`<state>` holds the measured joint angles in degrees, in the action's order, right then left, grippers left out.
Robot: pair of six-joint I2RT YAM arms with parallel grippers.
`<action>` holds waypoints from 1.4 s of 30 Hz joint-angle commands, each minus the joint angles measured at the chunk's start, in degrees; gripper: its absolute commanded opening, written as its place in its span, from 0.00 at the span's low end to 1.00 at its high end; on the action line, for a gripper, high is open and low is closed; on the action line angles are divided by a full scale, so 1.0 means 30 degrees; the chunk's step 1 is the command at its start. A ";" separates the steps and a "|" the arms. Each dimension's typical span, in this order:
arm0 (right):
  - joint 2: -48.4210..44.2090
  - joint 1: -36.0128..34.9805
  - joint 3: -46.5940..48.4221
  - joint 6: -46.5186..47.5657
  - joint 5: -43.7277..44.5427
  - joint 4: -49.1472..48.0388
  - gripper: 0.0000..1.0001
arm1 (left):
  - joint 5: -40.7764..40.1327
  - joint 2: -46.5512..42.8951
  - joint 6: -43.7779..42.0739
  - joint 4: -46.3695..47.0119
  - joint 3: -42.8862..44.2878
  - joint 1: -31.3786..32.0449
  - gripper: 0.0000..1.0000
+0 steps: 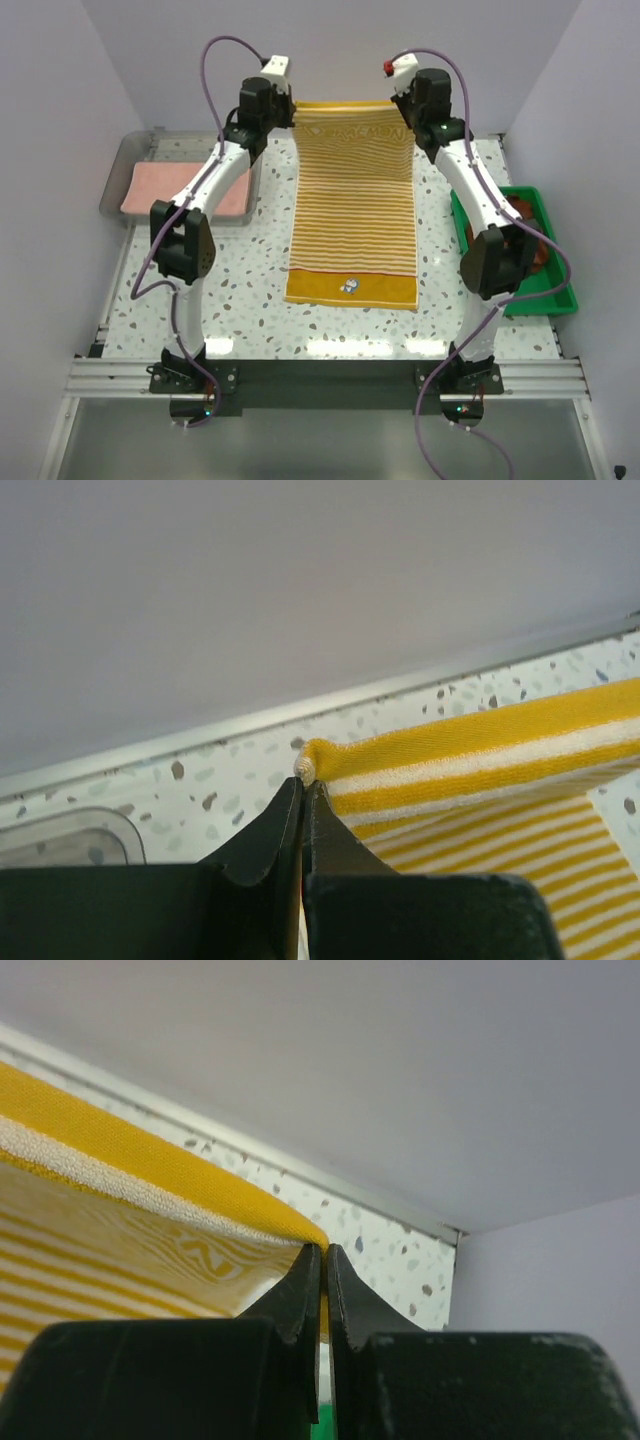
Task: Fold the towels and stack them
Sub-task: Fold the towel
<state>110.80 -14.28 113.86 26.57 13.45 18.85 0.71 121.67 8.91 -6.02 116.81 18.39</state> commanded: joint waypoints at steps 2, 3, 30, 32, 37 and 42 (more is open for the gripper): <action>-0.2678 0.0425 -0.2177 -0.0238 0.0730 0.2152 0.00 | 0.0522 -0.2788 0.0924 0.0046 -0.3359 -0.0711 0.00; -0.3064 0.0425 -0.3285 -0.0503 0.0905 0.2357 0.00 | 0.0670 -0.3169 0.1102 -0.0072 -0.3981 -0.0711 0.00; -1.0421 -0.2533 -1.4342 -0.6717 0.5300 1.0181 0.00 | 0.1404 -1.3191 0.4414 -0.1507 -1.9602 0.0549 0.00; -1.0566 -0.2709 -1.4138 -0.6717 0.5564 1.0473 0.00 | 0.1316 -1.3309 0.4239 -0.1712 -1.9427 0.0549 0.00; -1.1328 -0.2885 -1.4253 -0.6396 0.5770 1.0913 0.00 | 0.1257 -1.3953 0.3916 -0.2533 -1.9191 0.0549 0.00; -1.1972 -0.3090 -1.4926 -0.6278 0.5186 1.1498 0.00 | 0.1667 -1.4715 0.4237 -0.3295 -1.9922 0.0752 0.00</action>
<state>77.60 -25.15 70.59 5.43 19.79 45.78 12.88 80.68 23.44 -11.20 58.48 22.26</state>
